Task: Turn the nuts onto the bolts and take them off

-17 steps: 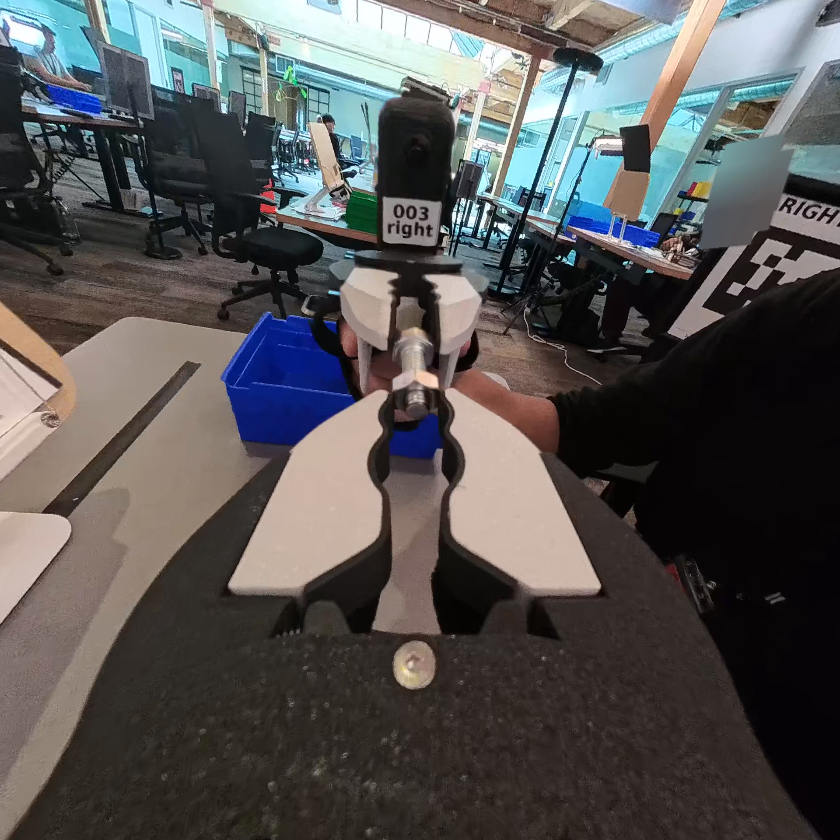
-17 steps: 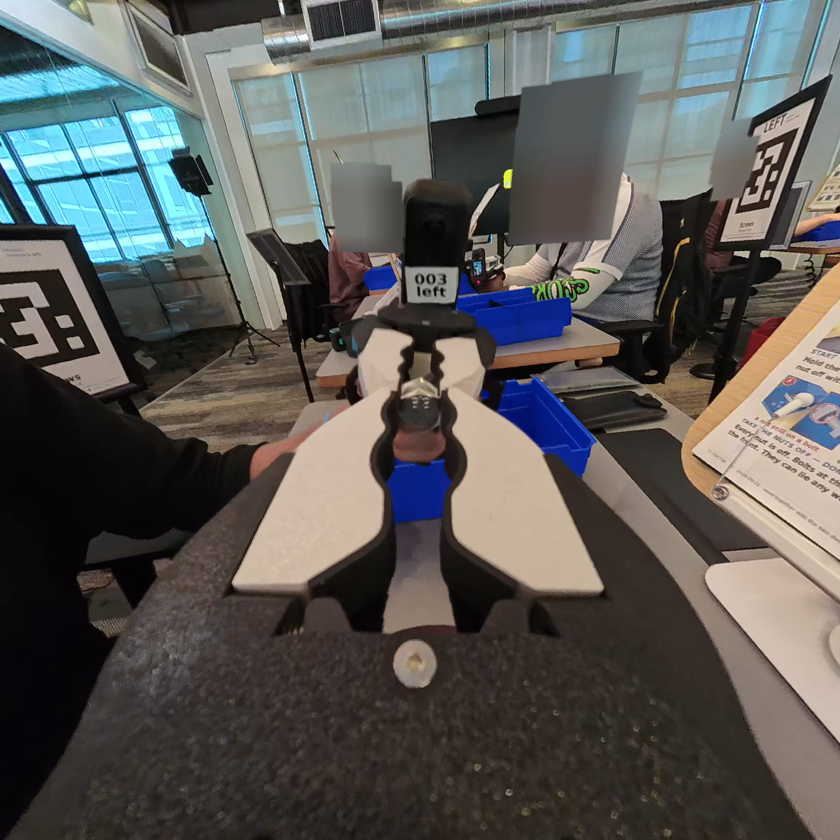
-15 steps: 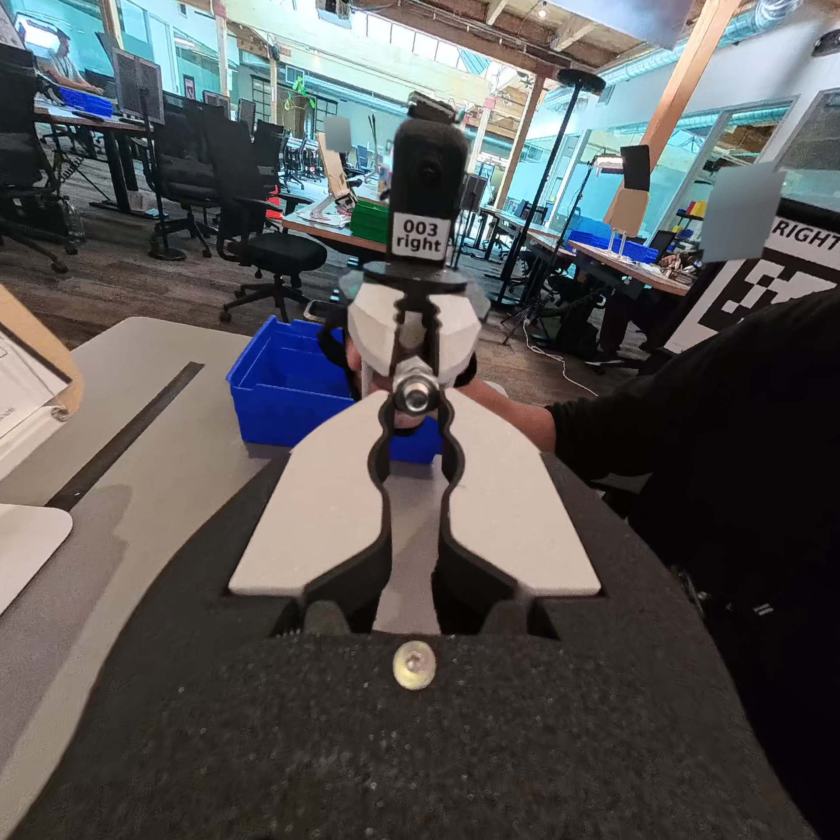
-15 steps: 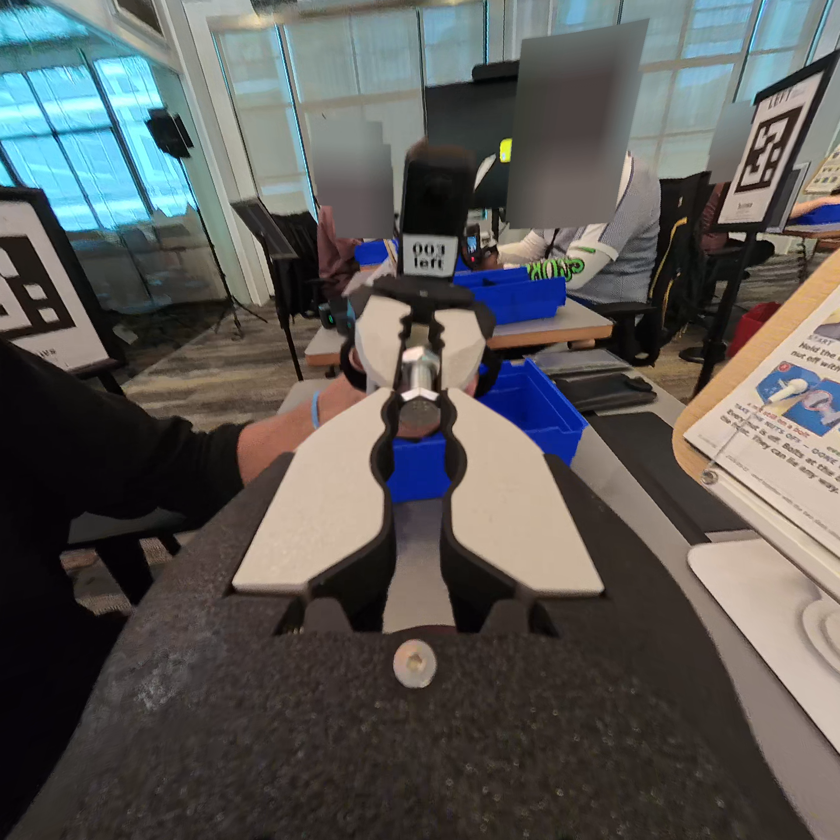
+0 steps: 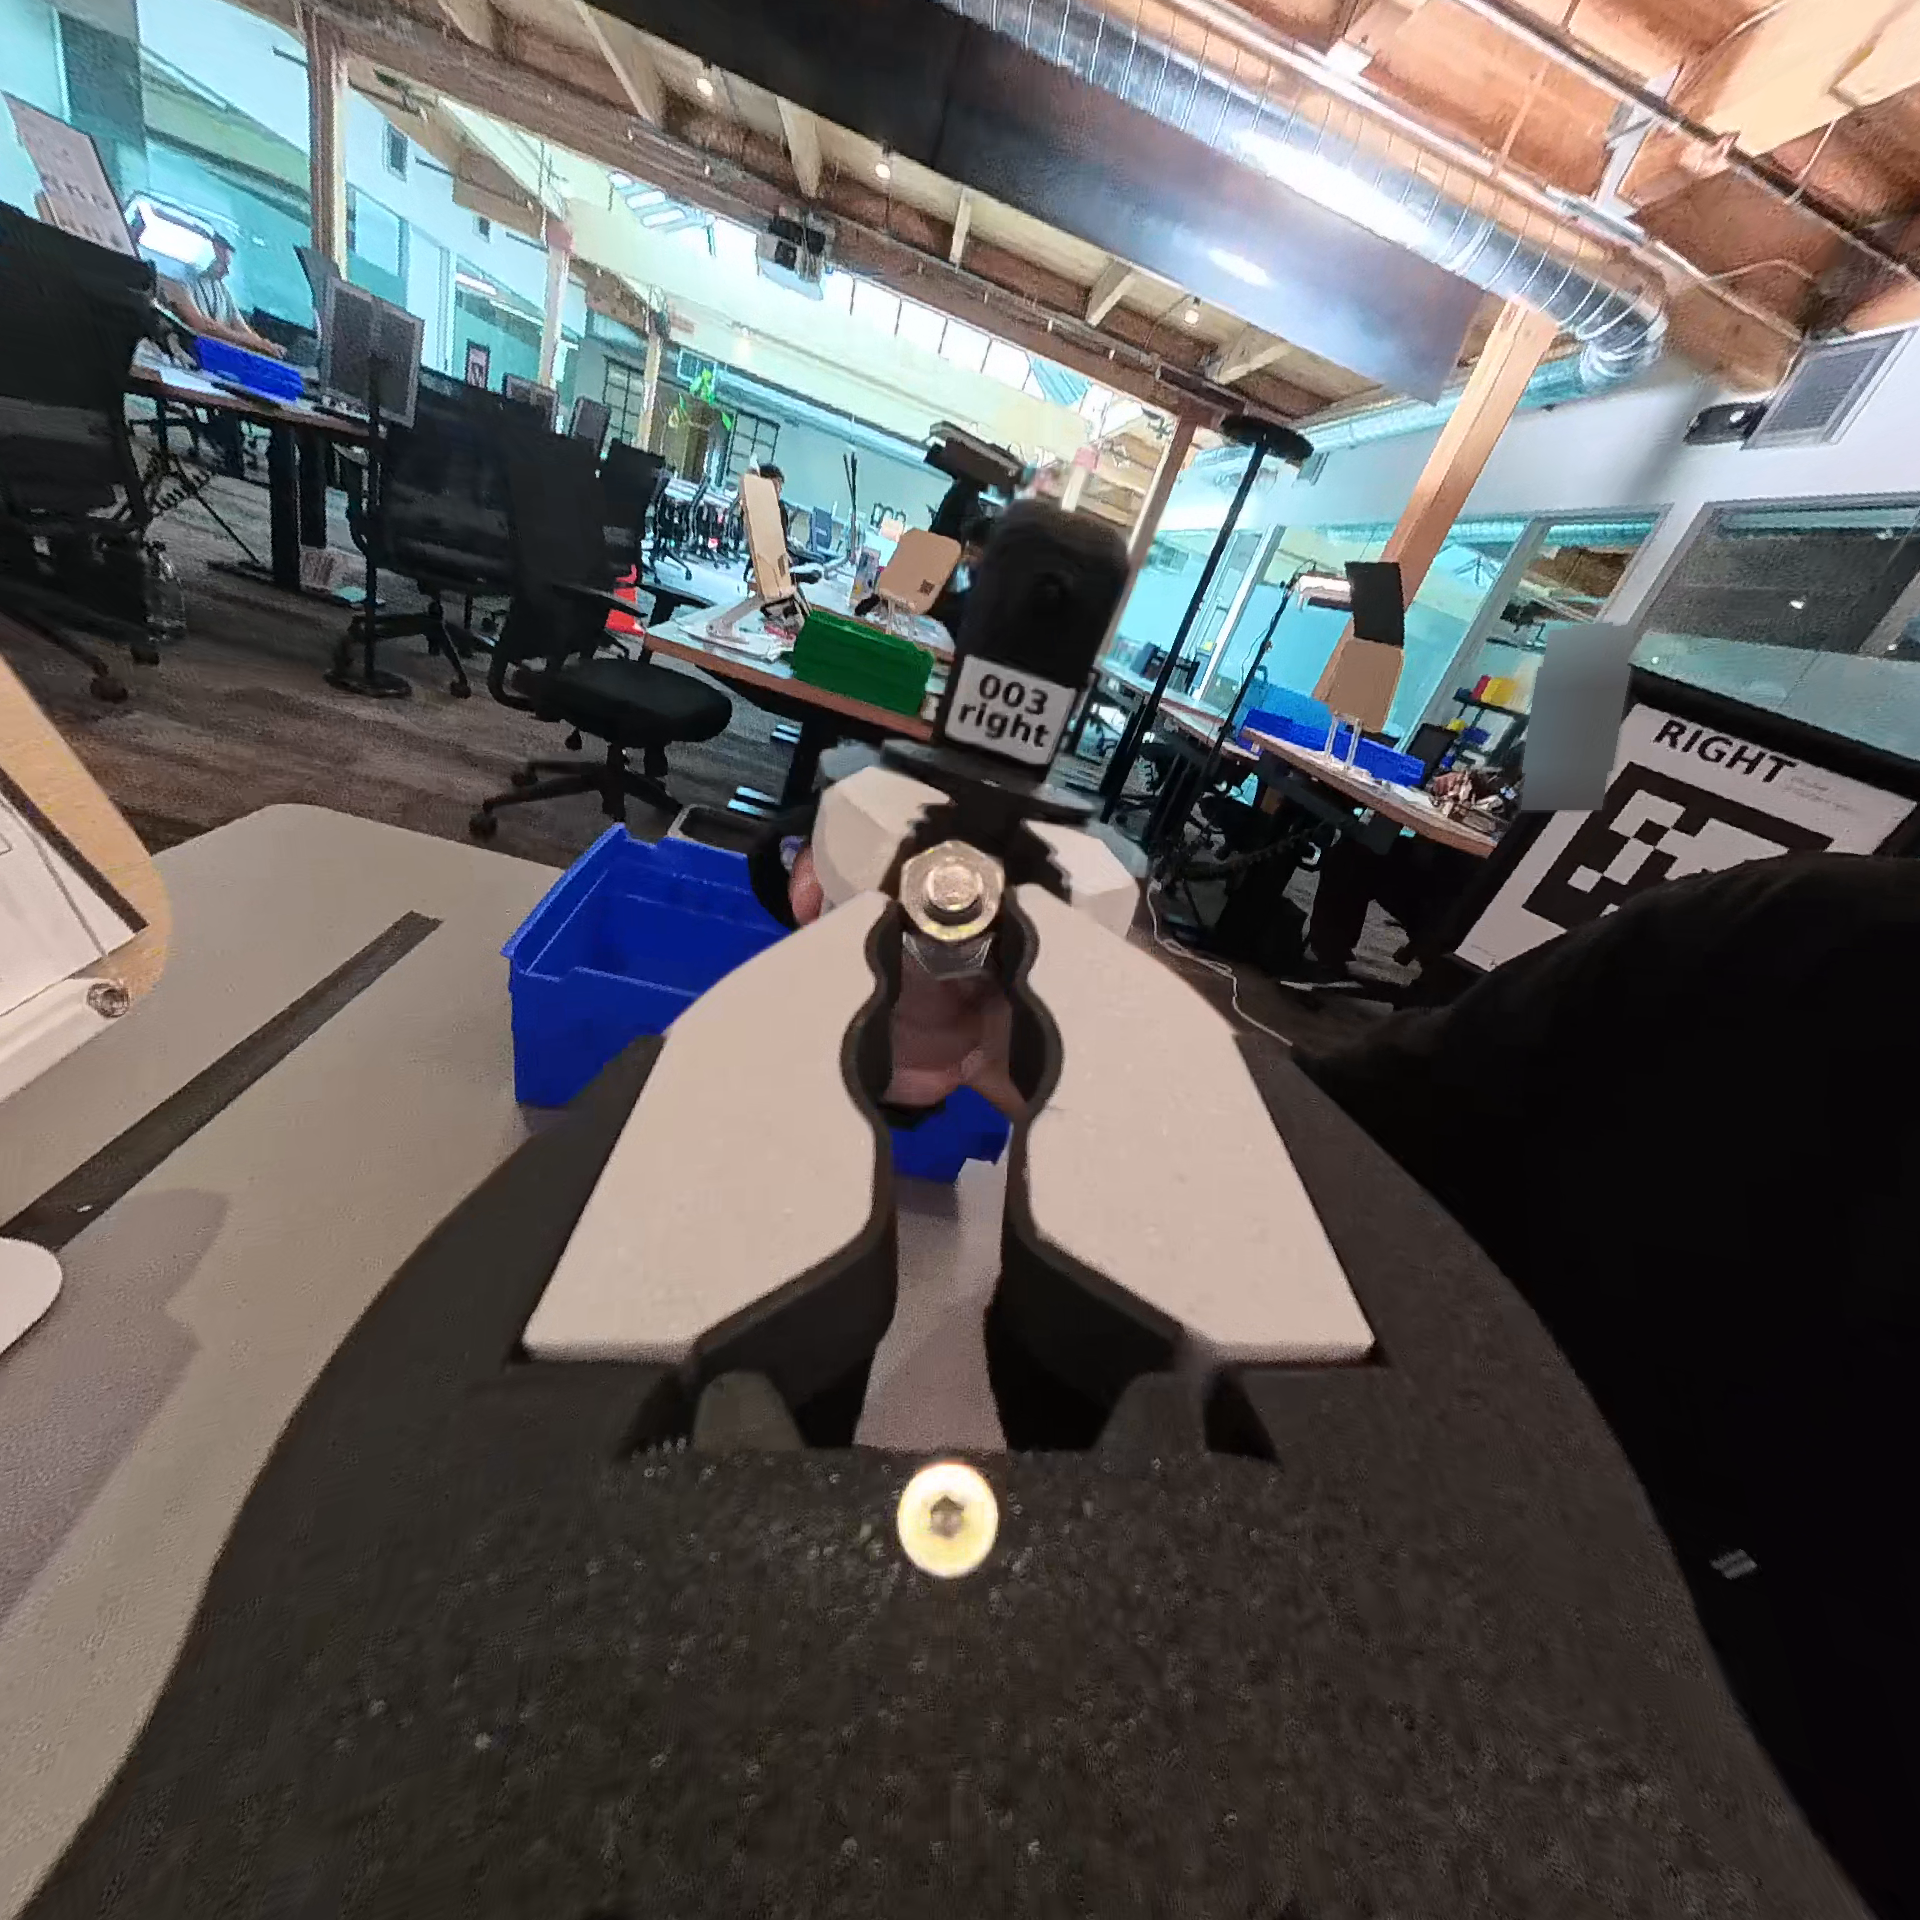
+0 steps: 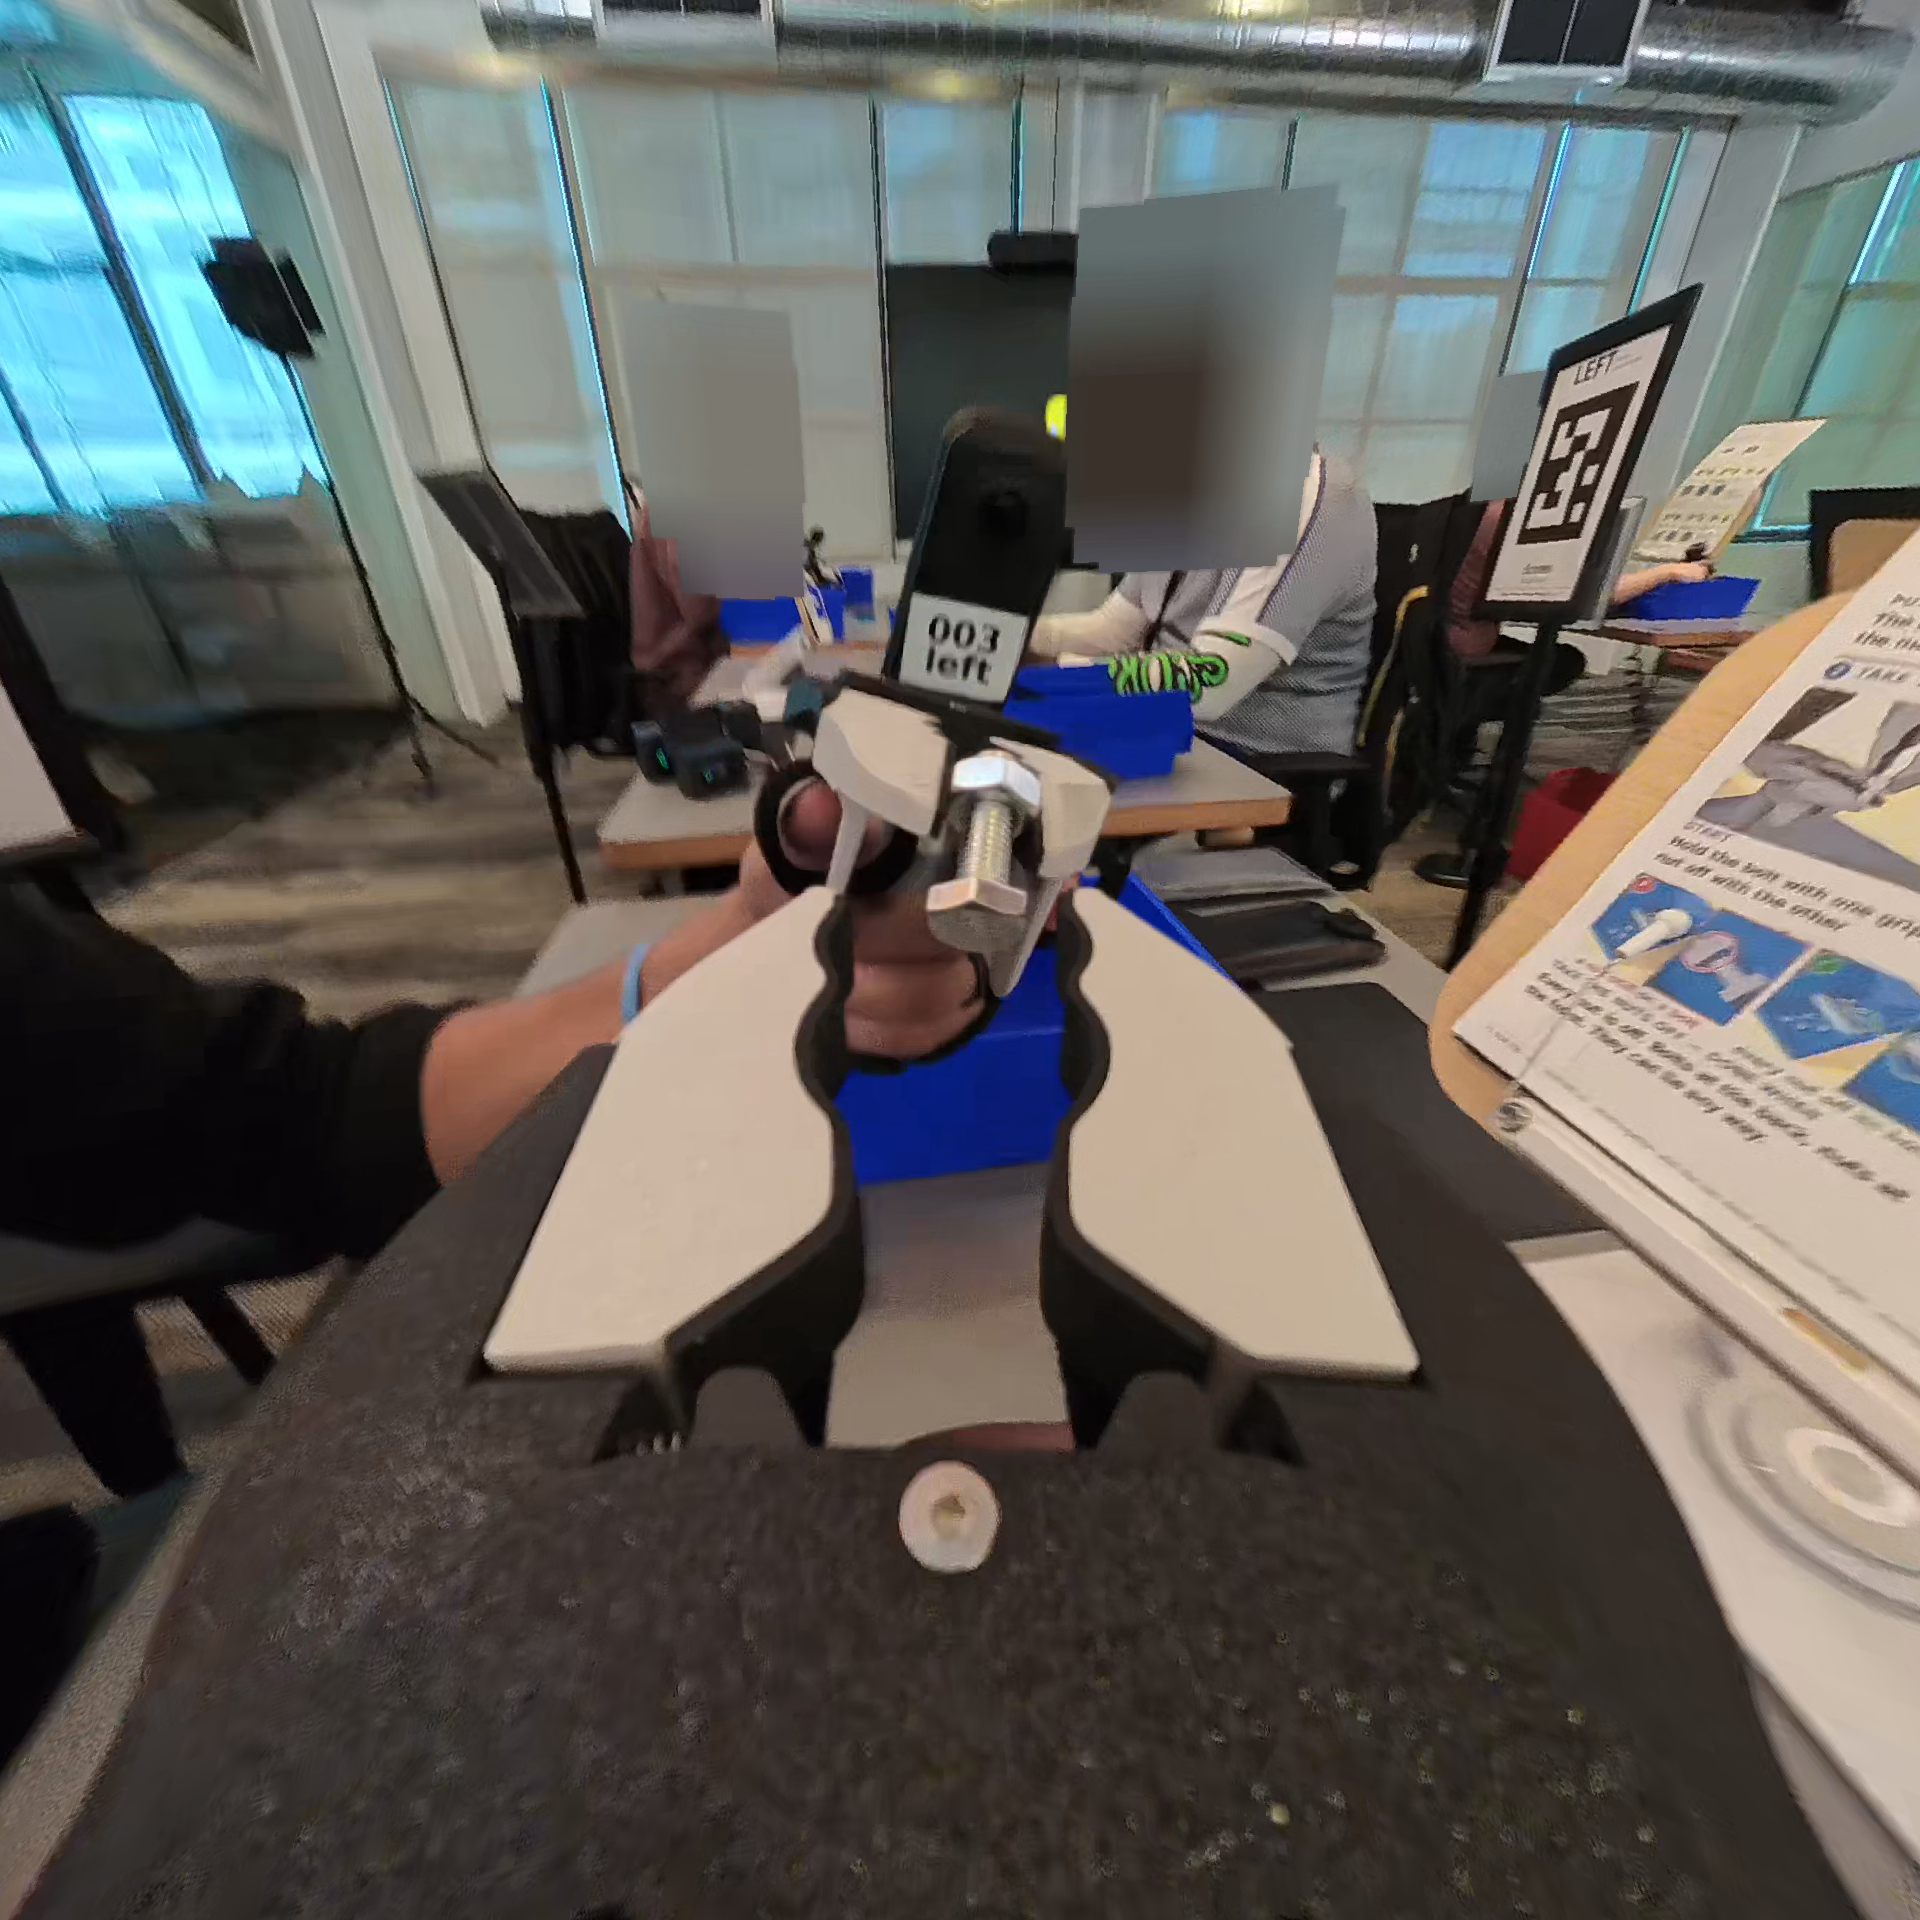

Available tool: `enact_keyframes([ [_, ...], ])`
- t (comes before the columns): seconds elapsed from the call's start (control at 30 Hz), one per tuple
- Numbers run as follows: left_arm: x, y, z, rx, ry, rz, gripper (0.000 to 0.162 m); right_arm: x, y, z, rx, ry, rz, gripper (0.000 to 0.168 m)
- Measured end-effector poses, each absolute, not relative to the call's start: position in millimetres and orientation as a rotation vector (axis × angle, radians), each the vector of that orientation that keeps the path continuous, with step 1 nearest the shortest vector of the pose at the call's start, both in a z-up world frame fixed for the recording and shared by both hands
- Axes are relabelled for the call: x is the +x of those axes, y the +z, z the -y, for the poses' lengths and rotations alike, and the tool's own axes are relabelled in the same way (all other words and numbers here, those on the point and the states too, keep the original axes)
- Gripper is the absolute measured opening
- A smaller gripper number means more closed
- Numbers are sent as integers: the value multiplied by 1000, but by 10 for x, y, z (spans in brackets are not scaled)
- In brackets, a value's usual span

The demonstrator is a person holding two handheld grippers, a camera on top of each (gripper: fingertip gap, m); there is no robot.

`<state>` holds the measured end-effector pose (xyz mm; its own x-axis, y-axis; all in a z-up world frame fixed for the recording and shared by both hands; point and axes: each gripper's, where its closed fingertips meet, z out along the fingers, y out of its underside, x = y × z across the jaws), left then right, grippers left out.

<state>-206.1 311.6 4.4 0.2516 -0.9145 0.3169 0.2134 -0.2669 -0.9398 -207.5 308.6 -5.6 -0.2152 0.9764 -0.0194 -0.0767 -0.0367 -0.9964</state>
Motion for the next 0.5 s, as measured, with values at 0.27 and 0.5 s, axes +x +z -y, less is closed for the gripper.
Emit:
enact_keyframes([
  [0.27, -2048, 132, -3162, -1282, -1286, -657, 17, -2080, 43, -3196, -1101, 1804, 1074, 35],
  [0.5, -2023, 103, -3232, -1289, -1278, -612, 16, -2071, 32, -3204, -1076, 1736, 1077, 18],
])
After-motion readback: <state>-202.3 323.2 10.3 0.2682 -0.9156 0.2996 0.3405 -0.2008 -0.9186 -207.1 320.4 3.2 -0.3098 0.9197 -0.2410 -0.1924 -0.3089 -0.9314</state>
